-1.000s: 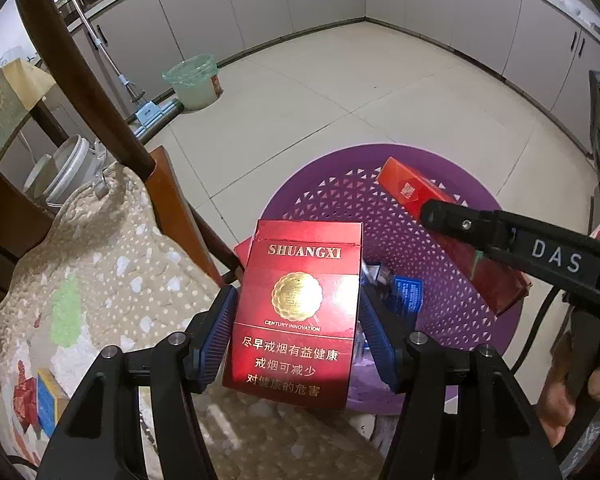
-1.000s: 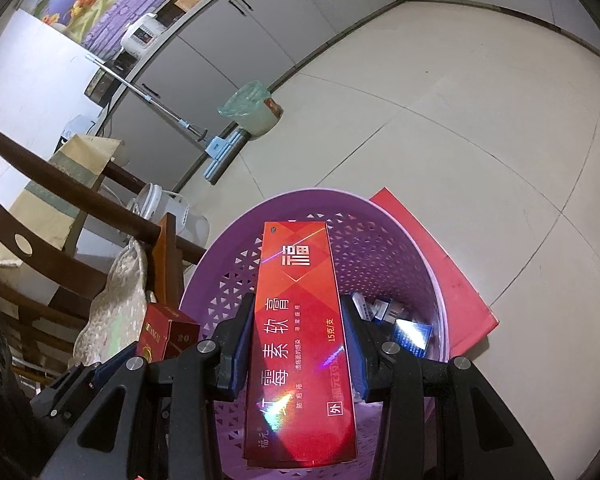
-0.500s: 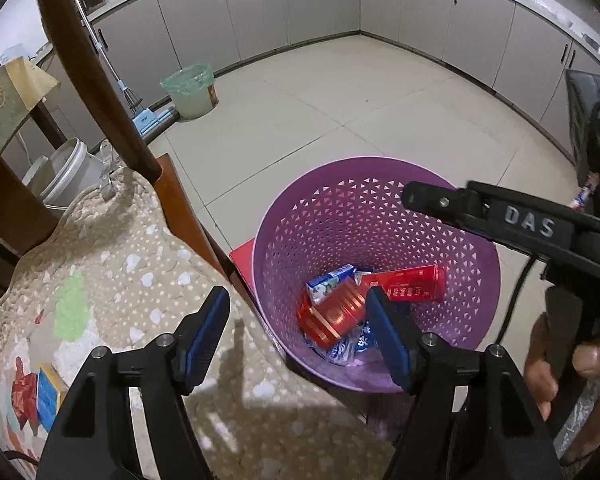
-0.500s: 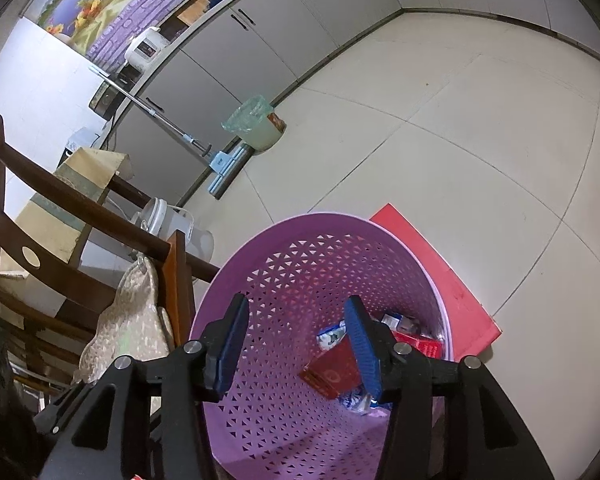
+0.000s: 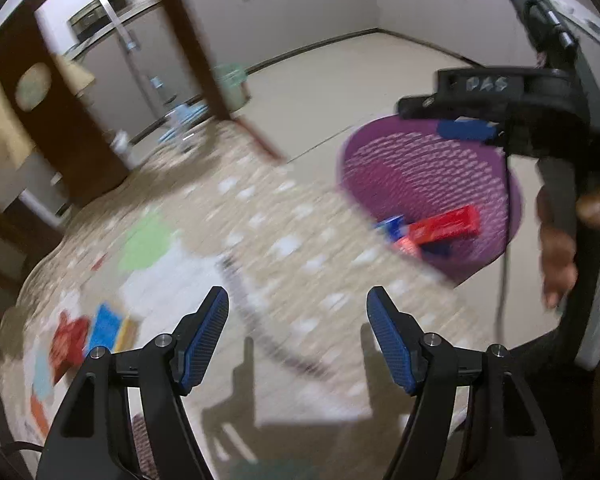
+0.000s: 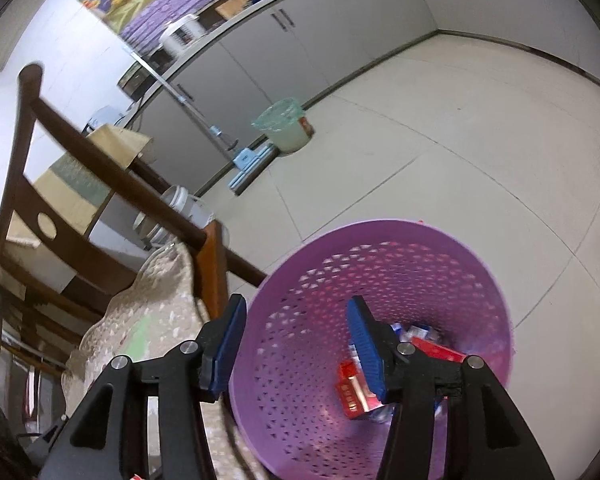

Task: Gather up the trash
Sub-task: 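Open both tools to drop the packs, then move back to the mat, then grasp the red snack wrapper with the left tool while the right tool grasps the blue-yellow box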

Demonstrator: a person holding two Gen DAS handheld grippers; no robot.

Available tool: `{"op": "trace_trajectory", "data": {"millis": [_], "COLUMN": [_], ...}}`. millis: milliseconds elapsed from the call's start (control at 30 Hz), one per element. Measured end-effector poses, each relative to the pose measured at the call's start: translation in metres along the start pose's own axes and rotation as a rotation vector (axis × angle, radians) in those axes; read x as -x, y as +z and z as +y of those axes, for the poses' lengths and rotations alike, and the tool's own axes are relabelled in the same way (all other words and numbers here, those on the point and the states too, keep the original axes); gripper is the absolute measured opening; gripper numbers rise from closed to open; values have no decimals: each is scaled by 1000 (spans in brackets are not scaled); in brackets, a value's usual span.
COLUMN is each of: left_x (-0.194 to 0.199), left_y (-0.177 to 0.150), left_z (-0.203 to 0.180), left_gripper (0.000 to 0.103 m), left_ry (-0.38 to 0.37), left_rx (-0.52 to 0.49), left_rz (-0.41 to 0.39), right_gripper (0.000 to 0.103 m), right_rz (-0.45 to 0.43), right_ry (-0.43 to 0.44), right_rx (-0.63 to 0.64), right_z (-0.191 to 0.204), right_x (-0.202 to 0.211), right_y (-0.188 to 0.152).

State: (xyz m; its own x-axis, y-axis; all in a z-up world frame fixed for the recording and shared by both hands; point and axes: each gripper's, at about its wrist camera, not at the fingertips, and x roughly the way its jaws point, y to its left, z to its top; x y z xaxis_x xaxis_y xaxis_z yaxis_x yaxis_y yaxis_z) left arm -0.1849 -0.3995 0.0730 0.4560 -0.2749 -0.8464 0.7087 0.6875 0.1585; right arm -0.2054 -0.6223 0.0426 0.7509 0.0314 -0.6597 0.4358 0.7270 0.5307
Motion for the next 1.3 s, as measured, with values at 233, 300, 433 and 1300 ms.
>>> {"op": "trace_trajectory", "data": {"millis": [233, 300, 433, 1300], "left_x": [22, 23, 22, -20], "left_y": [-30, -39, -60, -109], "left_z": [99, 135, 208, 237], "left_gripper": [71, 71, 73, 58], "left_ry": [128, 187, 226, -73], "left_rx": [182, 254, 445, 563], "left_rz": [-3, 13, 30, 182], "right_gripper": [60, 60, 60, 64], "right_rz": [19, 31, 48, 150], "right_ry": [8, 19, 43, 147], "right_rx": [96, 117, 163, 388], "right_z": [44, 57, 79, 146], "right_x": [-16, -22, -30, -54], "right_y": [-14, -19, -29, -79]}}
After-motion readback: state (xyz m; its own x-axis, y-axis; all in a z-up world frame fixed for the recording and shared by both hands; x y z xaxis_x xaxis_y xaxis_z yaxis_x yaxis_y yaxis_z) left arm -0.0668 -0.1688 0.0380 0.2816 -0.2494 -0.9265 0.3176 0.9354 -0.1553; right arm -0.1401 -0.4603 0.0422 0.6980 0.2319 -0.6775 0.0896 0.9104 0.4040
